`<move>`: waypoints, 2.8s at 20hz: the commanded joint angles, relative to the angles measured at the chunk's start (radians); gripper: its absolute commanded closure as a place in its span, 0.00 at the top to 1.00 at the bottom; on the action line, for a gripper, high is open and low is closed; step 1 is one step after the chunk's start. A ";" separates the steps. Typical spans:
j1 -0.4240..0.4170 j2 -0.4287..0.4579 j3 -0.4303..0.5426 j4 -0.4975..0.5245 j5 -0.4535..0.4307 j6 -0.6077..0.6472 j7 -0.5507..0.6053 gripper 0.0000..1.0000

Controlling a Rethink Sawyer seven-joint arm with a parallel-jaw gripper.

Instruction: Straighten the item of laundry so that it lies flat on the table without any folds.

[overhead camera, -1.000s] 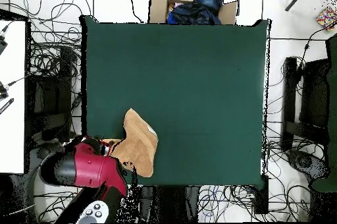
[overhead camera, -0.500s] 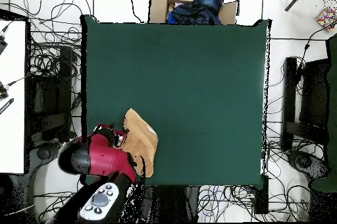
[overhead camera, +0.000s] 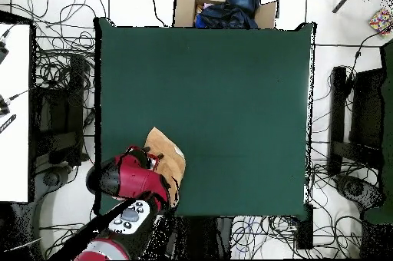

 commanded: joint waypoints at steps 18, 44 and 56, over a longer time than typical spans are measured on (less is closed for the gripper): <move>-0.418 0.144 0.427 -0.170 -0.332 -0.052 0.060 0.00; -0.227 0.039 0.073 -0.159 -0.348 -0.425 0.231 0.00; -0.259 0.072 0.110 -0.123 -0.328 -0.476 0.176 0.00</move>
